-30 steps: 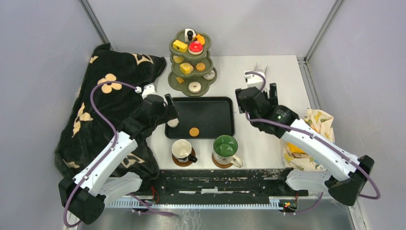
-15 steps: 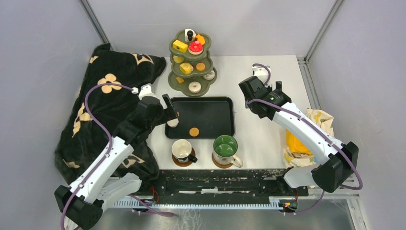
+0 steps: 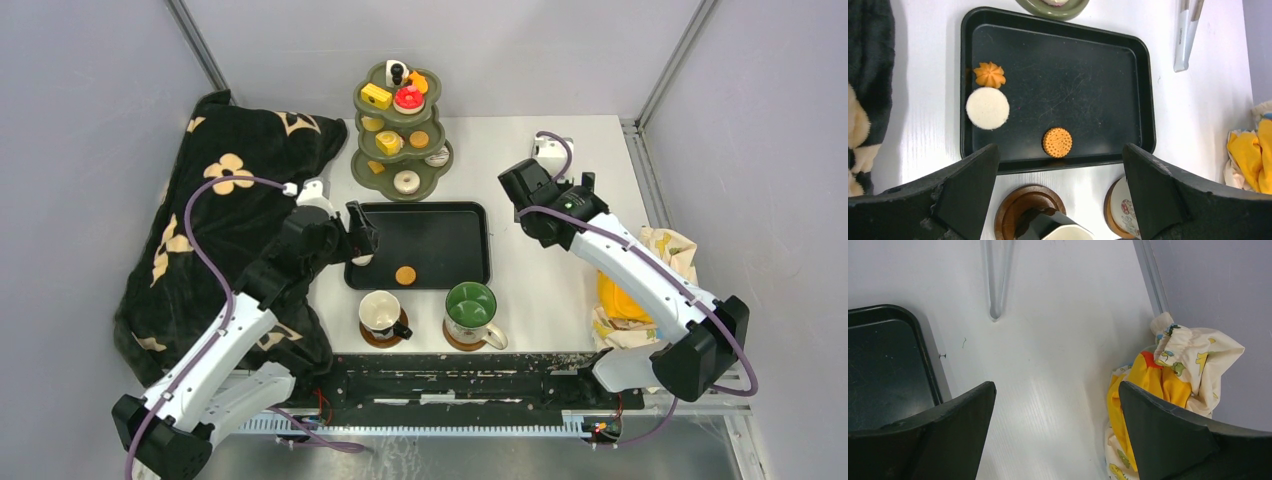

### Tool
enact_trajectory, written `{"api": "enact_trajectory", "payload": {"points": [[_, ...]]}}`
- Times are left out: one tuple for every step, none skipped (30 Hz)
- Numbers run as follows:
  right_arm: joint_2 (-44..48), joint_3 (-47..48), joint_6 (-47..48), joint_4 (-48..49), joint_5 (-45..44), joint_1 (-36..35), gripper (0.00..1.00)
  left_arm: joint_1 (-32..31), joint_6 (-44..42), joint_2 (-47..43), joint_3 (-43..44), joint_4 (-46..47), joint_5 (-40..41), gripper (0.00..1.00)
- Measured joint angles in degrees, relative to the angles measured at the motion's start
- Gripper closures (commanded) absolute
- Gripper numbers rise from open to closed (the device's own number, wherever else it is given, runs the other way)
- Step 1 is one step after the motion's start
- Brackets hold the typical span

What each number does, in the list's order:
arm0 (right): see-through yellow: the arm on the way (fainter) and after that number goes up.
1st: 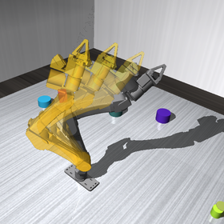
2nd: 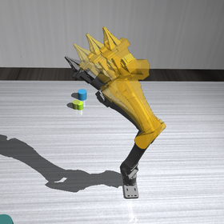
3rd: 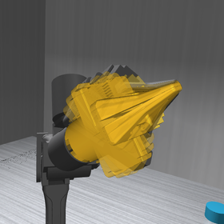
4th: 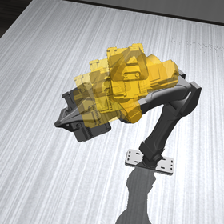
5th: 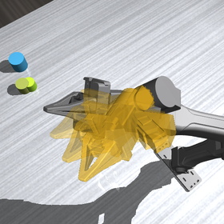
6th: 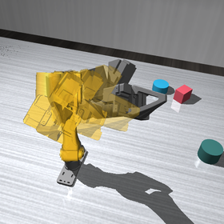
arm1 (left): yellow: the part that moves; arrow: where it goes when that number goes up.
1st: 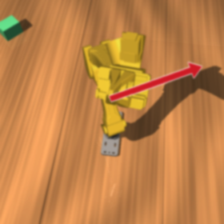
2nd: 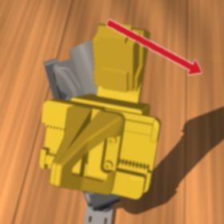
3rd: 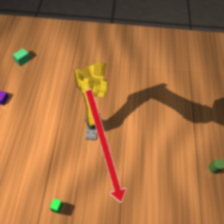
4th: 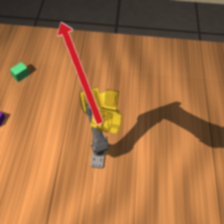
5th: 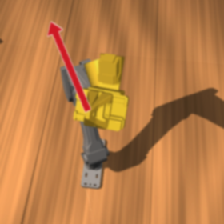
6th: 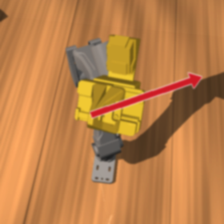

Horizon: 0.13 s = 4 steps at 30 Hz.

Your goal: Serve the afternoon tea

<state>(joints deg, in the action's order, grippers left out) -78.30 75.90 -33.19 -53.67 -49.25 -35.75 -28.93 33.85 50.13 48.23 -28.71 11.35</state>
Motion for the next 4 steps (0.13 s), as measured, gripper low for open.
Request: {"api": "enact_trajectory", "payload": {"points": [[0.0, -0.1, -0.2, 0.0, -0.1, 0.0, 0.00, 0.0, -0.4, -0.1, -0.3, 0.6, -0.7, 0.01], [0.0, -0.2, -0.3, 0.1, -0.3, 0.0, 0.00, 0.0, -0.5, -0.1, -0.6, 0.8, -1.1, 0.01], [0.0, -0.4, -0.6, 0.2, -0.4, 0.0, 0.00, 0.0, -0.7, -0.2, -0.9, 1.0, -1.4, 0.01], [0.0, -0.5, -0.8, 0.2, -0.4, 0.0, 0.00, 0.0, -0.8, -0.2, -1.3, 1.0, -1.6, 0.01]]}}
